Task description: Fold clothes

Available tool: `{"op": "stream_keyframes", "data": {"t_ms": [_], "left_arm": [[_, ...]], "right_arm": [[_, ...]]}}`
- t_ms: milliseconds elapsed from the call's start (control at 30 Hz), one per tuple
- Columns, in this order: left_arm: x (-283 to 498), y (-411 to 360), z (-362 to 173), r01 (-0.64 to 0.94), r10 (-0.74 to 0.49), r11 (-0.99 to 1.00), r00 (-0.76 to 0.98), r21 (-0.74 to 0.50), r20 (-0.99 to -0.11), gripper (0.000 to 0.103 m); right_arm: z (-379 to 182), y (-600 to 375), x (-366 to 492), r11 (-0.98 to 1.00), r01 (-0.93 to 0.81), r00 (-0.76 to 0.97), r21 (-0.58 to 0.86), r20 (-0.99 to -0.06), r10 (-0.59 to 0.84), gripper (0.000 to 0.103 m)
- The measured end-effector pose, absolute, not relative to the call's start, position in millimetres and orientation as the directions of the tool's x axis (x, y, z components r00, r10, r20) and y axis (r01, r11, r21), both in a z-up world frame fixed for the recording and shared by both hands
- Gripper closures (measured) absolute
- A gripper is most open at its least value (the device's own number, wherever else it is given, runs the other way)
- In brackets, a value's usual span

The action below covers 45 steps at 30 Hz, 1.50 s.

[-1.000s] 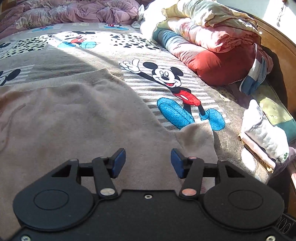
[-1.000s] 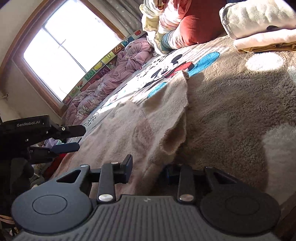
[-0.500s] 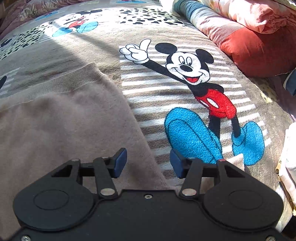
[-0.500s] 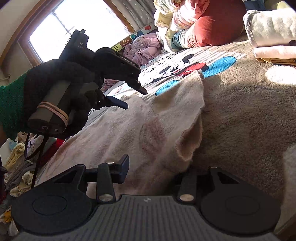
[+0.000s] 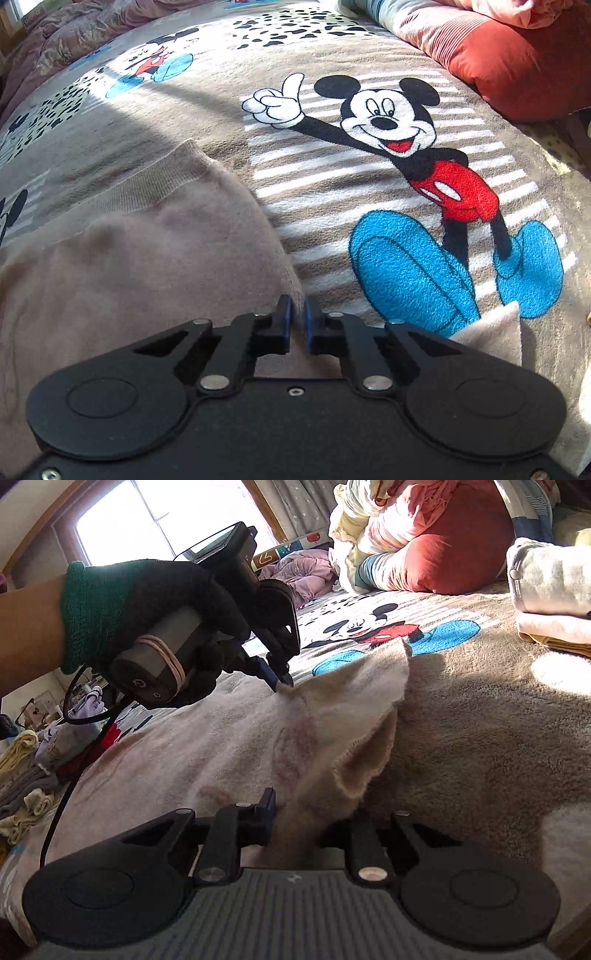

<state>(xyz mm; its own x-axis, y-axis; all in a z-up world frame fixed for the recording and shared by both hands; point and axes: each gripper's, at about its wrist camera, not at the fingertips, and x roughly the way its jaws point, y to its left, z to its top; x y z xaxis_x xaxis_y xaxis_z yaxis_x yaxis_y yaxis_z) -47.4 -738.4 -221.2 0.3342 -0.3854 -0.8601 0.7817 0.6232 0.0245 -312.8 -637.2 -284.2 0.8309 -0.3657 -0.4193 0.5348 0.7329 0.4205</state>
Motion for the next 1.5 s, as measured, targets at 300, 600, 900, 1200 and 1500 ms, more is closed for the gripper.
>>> {"op": "stream_keyframes", "data": {"t_ms": [300,600,900,1200,1500], "left_arm": [[1.2,-643.3,-194.7,0.749,-0.562,0.635,0.277,-0.192,-0.779,0.097],[33.0,-569.7,-213.6,0.717,-0.652,0.625,0.263,-0.308,-0.711,0.097],[52.1,-536.7,-244.5,0.696,-0.636,0.644,0.259,-0.316,-0.727,0.097],[61.4,-516.4,-226.2,0.68,-0.716,0.618,0.279,-0.394,-0.64,0.097],[61.8,-498.0,-240.7,0.644,-0.696,0.659,0.328,-0.388,-0.638,0.097]], "right_arm": [[-253.1,-559.5,-301.3,0.922,0.386,0.878,0.036,-0.32,-0.355,0.087],[-252.4,-487.4,-266.0,0.962,0.175,0.894,-0.211,-0.376,-0.245,0.088],[-260.6,-465.9,-254.2,0.961,0.087,0.878,-0.263,-0.435,-0.199,0.088],[-254.8,-452.2,-252.2,0.968,0.025,0.899,-0.25,-0.417,-0.131,0.088],[-257.0,-450.0,-247.9,0.967,-0.007,0.881,-0.254,-0.459,-0.114,0.09]]}}
